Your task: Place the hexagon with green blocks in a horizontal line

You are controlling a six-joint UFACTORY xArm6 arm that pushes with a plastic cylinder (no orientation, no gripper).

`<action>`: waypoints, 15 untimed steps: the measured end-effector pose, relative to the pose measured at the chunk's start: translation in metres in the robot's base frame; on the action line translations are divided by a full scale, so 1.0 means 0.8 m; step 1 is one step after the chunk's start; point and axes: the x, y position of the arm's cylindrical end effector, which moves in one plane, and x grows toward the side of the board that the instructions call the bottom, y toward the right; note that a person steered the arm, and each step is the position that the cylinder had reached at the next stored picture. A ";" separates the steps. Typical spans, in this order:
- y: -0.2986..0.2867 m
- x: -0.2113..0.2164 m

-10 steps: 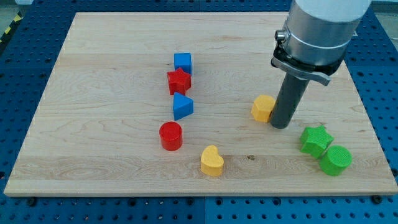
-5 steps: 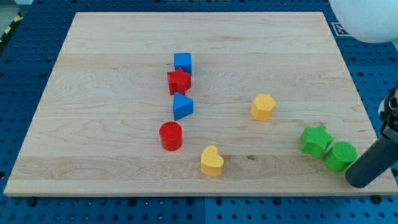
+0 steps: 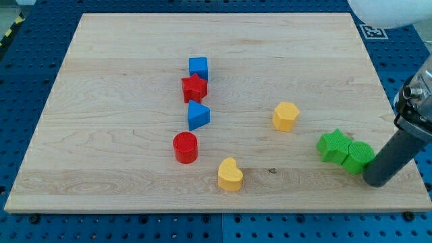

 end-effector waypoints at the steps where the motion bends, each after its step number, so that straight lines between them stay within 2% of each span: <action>1: -0.005 -0.002; 6: -0.107 -0.041; 8: -0.089 -0.067; 9: -0.071 -0.017; 10: -0.050 -0.003; 14: -0.046 -0.083; 15: -0.046 -0.083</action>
